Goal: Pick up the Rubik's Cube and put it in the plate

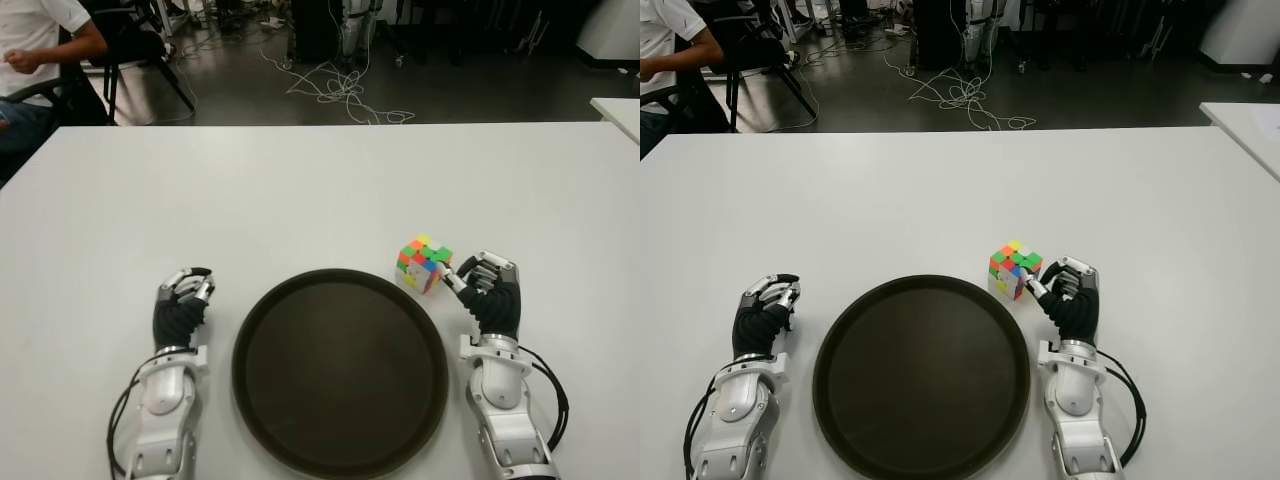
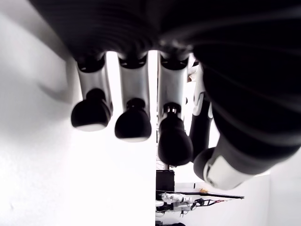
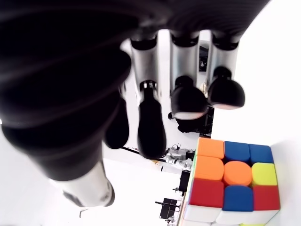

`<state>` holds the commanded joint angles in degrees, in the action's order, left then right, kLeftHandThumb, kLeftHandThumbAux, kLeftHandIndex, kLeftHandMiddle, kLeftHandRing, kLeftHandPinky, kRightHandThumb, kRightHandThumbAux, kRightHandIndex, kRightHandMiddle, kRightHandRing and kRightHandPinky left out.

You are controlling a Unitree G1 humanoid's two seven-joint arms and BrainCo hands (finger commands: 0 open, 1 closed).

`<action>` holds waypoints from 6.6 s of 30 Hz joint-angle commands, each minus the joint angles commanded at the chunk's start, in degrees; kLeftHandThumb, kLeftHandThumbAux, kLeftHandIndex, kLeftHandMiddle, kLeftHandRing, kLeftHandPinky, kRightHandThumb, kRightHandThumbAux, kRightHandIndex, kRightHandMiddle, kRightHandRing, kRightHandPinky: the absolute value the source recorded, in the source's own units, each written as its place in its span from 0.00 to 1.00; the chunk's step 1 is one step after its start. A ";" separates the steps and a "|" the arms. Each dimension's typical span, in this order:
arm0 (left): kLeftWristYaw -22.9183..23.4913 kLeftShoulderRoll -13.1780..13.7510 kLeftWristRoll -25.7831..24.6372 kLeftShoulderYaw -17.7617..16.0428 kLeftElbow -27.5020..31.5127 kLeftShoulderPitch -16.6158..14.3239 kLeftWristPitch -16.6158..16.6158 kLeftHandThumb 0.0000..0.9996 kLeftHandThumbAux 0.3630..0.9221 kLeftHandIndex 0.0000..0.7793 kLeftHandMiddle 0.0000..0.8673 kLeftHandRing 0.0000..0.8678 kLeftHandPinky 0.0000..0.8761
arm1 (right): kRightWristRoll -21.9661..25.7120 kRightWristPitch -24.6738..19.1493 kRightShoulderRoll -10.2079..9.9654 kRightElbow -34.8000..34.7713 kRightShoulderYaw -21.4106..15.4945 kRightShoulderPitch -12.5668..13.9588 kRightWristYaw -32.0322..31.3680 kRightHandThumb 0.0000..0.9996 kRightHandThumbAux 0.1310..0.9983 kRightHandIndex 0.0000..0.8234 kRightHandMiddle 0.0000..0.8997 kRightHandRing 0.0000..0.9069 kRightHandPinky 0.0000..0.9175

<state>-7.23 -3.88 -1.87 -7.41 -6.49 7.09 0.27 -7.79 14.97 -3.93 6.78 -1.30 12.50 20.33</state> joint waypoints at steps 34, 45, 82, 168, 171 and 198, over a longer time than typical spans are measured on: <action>-0.04 0.39 1.77 1.01 1.21 0.61 -1.42 0.71 0.61 0.57 0.93 0.95 0.94 | 0.69 -1.11 0.54 -0.71 -0.23 0.40 -0.87 0.22 0.82 0.84 0.89 0.92 0.91; 0.46 0.96 2.31 1.18 1.00 0.31 -1.64 0.71 0.61 0.57 0.93 0.94 0.93 | -2.47 0.90 2.77 0.02 0.21 -0.71 -0.65 0.19 0.82 0.83 0.88 0.91 0.91; -0.23 0.77 2.36 2.19 2.37 0.82 -3.04 0.71 0.61 0.57 0.94 0.96 0.95 | -15.95 -5.35 6.36 -10.84 -1.68 -4.28 -8.22 0.23 0.77 0.62 0.67 0.68 0.68; -1.27 -2.26 0.98 2.07 0.28 1.25 1.93 0.71 0.61 0.57 0.92 0.95 0.95 | -45.96 -38.19 20.18 -27.39 16.82 -22.25 -42.45 0.00 0.76 0.07 0.11 0.11 0.08; -1.84 -2.40 1.41 2.14 0.97 1.33 0.71 0.71 0.61 0.57 0.92 0.95 0.95 | -45.81 -37.58 20.62 -26.28 17.35 -23.09 -42.57 0.00 0.78 0.07 0.12 0.12 0.10; -1.62 -2.82 0.74 2.15 2.80 1.94 -1.02 0.71 0.61 0.57 0.92 0.95 0.95 | -44.08 -37.34 21.11 -16.39 17.75 -28.97 -40.85 0.00 0.82 0.12 0.17 0.19 0.17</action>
<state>-8.84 -6.71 -1.12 -5.26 -3.69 9.04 -0.75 -51.87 -22.36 17.18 -9.61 16.46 -16.47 -20.52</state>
